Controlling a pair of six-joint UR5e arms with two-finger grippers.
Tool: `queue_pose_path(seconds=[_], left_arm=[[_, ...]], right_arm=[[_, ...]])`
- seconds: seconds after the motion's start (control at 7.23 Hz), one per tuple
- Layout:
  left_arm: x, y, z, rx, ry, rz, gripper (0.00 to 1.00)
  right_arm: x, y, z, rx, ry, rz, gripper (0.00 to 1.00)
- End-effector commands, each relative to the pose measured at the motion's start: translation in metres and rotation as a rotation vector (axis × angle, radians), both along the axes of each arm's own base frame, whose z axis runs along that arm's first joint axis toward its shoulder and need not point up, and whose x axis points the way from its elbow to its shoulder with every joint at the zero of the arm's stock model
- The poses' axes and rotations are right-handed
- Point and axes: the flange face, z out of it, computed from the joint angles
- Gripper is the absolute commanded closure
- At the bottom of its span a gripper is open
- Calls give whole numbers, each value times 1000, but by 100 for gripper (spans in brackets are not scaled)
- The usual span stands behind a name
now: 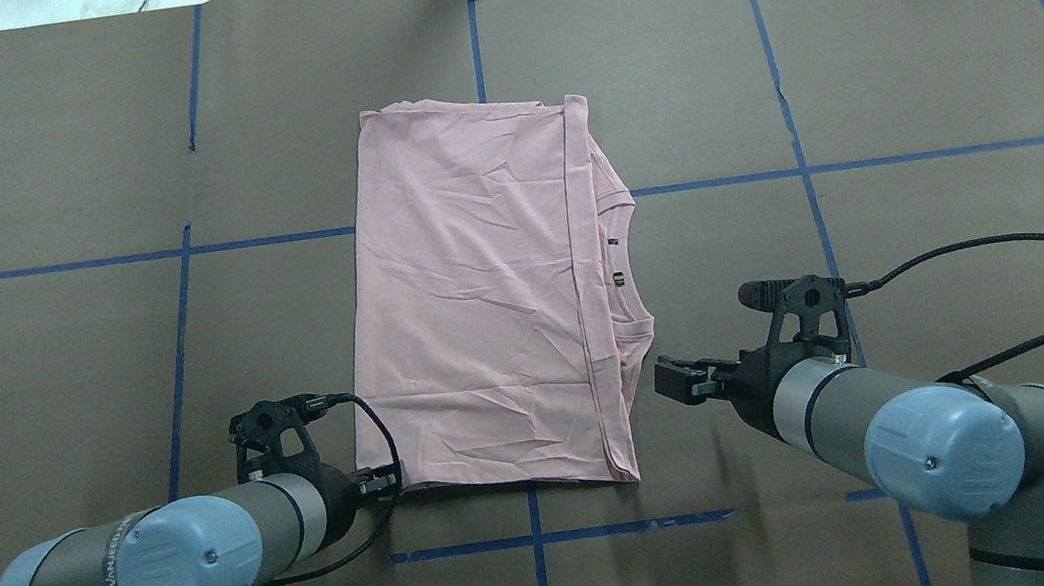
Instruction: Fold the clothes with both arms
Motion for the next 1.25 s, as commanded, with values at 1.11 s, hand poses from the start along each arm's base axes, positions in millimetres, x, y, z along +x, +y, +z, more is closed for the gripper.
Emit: queue_pose_path(seconds=[1.11], left_arm=[[9,-1,5,0,-11,3,70]], right_arm=[[1,0,3,0,7,-1,0]])
